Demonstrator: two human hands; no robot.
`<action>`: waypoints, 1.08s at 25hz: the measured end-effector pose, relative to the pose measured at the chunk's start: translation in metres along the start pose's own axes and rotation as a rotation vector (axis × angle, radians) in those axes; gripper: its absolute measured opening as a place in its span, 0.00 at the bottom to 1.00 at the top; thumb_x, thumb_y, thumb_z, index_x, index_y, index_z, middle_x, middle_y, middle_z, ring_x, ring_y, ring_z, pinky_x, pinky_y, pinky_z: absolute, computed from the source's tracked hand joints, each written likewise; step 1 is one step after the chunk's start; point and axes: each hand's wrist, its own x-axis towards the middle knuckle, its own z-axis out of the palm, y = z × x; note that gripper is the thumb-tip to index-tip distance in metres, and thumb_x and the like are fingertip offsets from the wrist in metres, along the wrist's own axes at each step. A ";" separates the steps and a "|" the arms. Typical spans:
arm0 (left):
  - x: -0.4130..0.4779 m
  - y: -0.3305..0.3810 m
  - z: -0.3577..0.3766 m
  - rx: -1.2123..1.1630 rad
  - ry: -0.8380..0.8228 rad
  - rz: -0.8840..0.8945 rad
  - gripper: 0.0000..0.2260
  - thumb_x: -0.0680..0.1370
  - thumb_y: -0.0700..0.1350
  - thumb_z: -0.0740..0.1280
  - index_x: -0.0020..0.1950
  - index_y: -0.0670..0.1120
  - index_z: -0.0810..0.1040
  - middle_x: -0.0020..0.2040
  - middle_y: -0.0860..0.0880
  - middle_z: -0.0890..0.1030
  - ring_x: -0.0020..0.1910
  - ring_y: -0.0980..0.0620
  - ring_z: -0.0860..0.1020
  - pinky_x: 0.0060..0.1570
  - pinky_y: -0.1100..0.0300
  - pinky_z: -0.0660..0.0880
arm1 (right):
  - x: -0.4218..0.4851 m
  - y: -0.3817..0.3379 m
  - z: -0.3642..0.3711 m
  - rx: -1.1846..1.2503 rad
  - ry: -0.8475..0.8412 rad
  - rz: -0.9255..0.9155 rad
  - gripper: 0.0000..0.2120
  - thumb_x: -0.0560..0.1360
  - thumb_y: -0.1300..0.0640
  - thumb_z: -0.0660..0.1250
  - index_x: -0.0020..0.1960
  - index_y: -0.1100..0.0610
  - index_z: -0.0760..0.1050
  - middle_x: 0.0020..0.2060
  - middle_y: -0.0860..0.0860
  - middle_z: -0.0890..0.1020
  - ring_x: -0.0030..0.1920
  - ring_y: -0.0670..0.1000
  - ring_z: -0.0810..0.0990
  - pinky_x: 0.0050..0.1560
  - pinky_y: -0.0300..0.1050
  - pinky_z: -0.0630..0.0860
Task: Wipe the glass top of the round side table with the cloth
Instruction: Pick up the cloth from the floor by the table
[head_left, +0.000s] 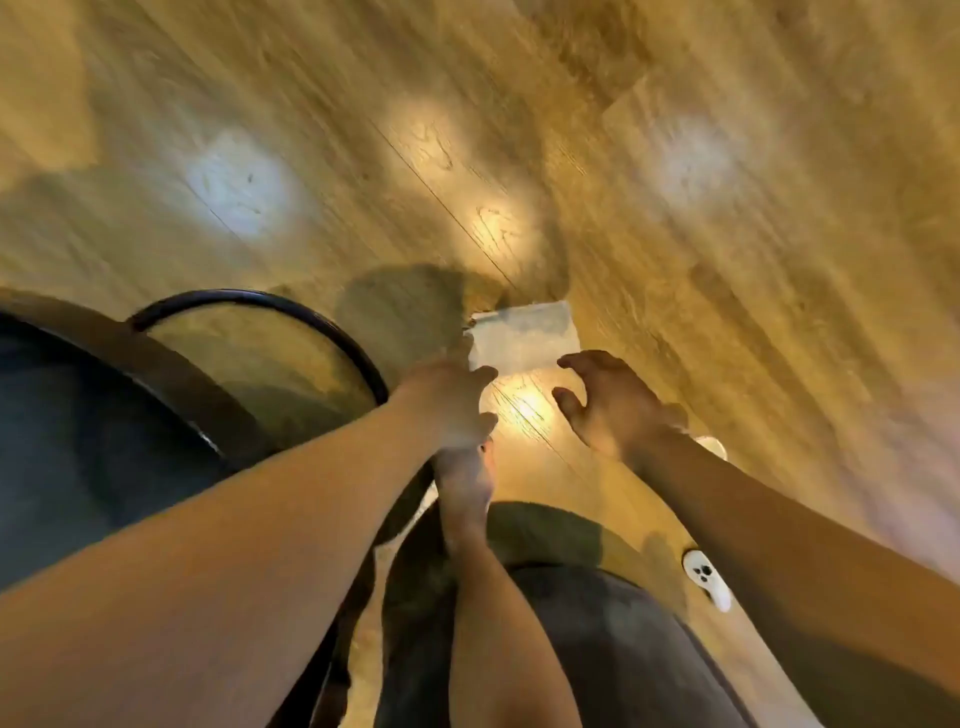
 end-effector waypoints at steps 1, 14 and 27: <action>0.024 -0.005 0.007 0.055 -0.080 -0.010 0.27 0.80 0.59 0.59 0.77 0.55 0.58 0.77 0.44 0.64 0.73 0.41 0.65 0.67 0.48 0.67 | 0.026 0.010 0.015 -0.053 0.002 -0.031 0.21 0.81 0.48 0.58 0.74 0.47 0.66 0.76 0.52 0.63 0.75 0.54 0.61 0.66 0.50 0.68; 0.091 0.004 0.039 -0.334 -0.070 -0.160 0.32 0.73 0.46 0.75 0.72 0.40 0.66 0.74 0.42 0.65 0.68 0.43 0.71 0.62 0.56 0.72 | 0.131 0.043 0.076 -0.027 0.047 -0.114 0.14 0.74 0.58 0.61 0.58 0.49 0.76 0.56 0.58 0.80 0.56 0.60 0.78 0.51 0.54 0.77; -0.325 -0.031 -0.021 -1.663 0.742 -0.098 0.20 0.70 0.40 0.73 0.57 0.58 0.78 0.47 0.52 0.83 0.44 0.53 0.80 0.45 0.58 0.78 | -0.159 -0.204 -0.028 1.151 -0.260 0.075 0.18 0.65 0.49 0.78 0.52 0.56 0.83 0.48 0.57 0.86 0.46 0.55 0.84 0.47 0.50 0.77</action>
